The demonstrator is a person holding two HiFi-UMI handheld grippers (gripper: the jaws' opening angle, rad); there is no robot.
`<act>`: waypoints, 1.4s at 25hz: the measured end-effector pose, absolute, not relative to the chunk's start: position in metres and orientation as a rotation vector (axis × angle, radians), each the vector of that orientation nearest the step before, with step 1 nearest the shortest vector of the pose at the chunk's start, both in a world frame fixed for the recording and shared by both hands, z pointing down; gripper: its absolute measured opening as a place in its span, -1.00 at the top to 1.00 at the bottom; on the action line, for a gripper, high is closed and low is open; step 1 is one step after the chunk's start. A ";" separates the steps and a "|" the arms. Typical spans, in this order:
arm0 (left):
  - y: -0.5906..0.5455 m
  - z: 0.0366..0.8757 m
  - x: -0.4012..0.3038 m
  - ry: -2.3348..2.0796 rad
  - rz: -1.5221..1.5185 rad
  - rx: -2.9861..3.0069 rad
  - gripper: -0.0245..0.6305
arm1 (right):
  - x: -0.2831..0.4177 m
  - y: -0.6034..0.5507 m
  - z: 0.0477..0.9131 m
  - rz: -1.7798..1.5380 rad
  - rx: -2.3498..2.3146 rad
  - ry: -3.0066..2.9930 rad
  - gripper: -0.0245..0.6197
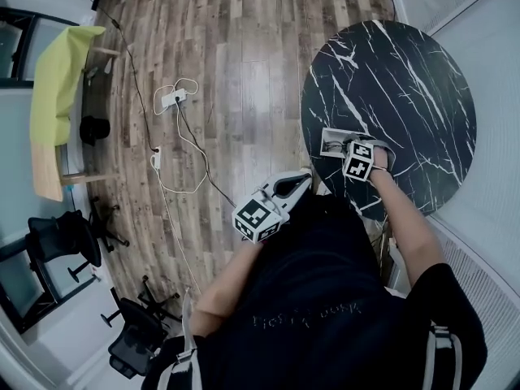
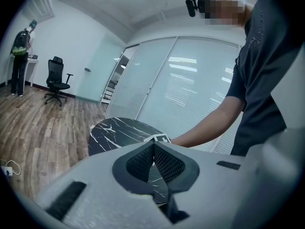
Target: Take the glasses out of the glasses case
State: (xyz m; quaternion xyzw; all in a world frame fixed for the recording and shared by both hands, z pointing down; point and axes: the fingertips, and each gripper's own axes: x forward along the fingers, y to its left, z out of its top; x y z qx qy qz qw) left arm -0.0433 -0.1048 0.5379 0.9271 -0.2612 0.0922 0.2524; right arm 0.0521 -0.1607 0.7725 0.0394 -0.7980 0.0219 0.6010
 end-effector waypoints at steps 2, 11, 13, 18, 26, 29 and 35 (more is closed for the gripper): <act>-0.103 0.539 -0.046 -0.717 0.254 2.516 0.86 | 0.052 -0.160 0.775 0.011 0.064 -1.825 0.81; -0.100 0.536 -0.048 -0.718 0.254 2.519 0.86 | 0.057 -0.160 0.779 -0.034 0.038 -1.778 0.82; -0.099 0.535 -0.050 -0.721 0.253 2.521 0.86 | 0.057 -0.162 0.775 -0.029 0.069 -1.792 0.82; -0.099 0.534 -0.051 -0.727 0.248 2.527 0.86 | 0.062 -0.173 0.763 -0.030 0.153 -1.828 0.82; -0.098 0.530 -0.055 -0.736 0.250 2.542 0.86 | 0.065 -0.177 0.750 -0.001 0.242 -1.852 0.82; -0.099 0.529 -0.056 -0.744 0.236 2.540 0.86 | 0.069 -0.180 0.744 0.028 0.294 -1.877 0.82; -0.099 0.524 -0.052 -0.735 0.223 2.558 0.86 | 0.079 -0.181 0.724 0.103 0.405 -1.931 0.82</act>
